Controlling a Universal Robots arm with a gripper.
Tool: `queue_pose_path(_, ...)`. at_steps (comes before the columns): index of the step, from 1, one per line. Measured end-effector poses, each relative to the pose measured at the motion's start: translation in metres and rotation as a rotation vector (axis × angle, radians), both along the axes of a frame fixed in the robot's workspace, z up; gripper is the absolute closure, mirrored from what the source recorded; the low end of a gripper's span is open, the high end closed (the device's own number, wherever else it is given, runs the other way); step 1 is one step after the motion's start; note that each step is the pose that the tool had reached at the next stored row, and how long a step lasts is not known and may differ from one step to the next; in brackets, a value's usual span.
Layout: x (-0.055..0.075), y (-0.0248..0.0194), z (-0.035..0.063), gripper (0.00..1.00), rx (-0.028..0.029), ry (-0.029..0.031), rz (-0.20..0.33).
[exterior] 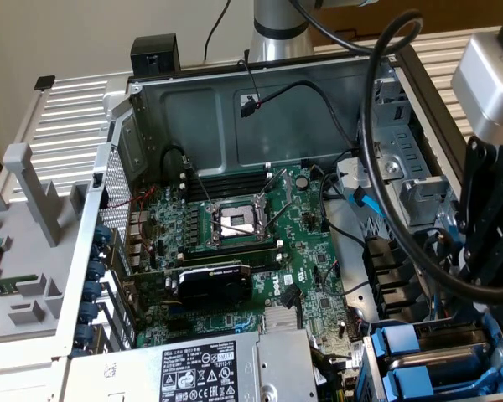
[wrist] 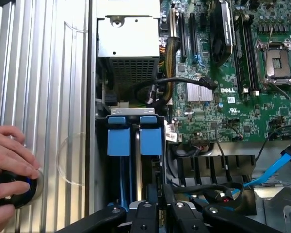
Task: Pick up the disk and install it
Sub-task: 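Insert the second disk wire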
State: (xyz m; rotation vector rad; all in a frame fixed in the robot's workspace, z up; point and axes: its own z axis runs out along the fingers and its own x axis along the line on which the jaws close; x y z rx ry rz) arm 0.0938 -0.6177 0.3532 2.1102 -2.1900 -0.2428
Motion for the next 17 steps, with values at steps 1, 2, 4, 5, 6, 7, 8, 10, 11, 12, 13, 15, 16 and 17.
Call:
queue_pose_path(1, 0.0000, 0.0000, -0.0006, 0.84, 0.0002, 0.0000, 0.002)
queue_pose_path(2, 0.0000, 0.0001, -0.0010, 0.84, 0.0004, 0.0000, 0.003)
queue_pose_path(4, 0.0001, 0.0011, -0.0022, 0.84, 0.0008, -0.0009, 0.006)
queue_pose_path(5, 0.0001, 0.0017, -0.0026, 0.84, 0.0008, -0.0013, 0.007)
queue_pose_path(6, 0.0001, 0.0022, -0.0034, 0.84, 0.0010, -0.0017, 0.009)
queue_pose_path(7, 0.0000, 0.0027, -0.0042, 0.84, 0.0010, -0.0018, 0.011)
queue_pose_path(8, 0.0000, 0.0034, -0.0049, 0.84, 0.0009, -0.0019, 0.013)
queue_pose_path(10, 0.0000, 0.0048, -0.0059, 0.84, 0.0008, -0.0019, 0.018)
queue_pose_path(11, 0.0000, 0.0048, -0.0061, 0.84, 0.0010, -0.0020, 0.021)
queue_pose_path(12, 0.0000, 0.0048, -0.0062, 0.84, 0.0009, -0.0019, 0.024)
queue_pose_path(13, 0.0000, 0.0047, -0.0062, 0.84, 0.0009, -0.0020, 0.026)
queue_pose_path(15, 0.0000, 0.0045, -0.0064, 0.84, 0.0009, -0.0020, 0.027)
queue_pose_path(16, 0.0000, 0.0044, -0.0066, 0.84, 0.0011, -0.0020, 0.027)
queue_pose_path(17, 0.0000, 0.0044, -0.0066, 0.84, 0.0009, -0.0020, 0.027)
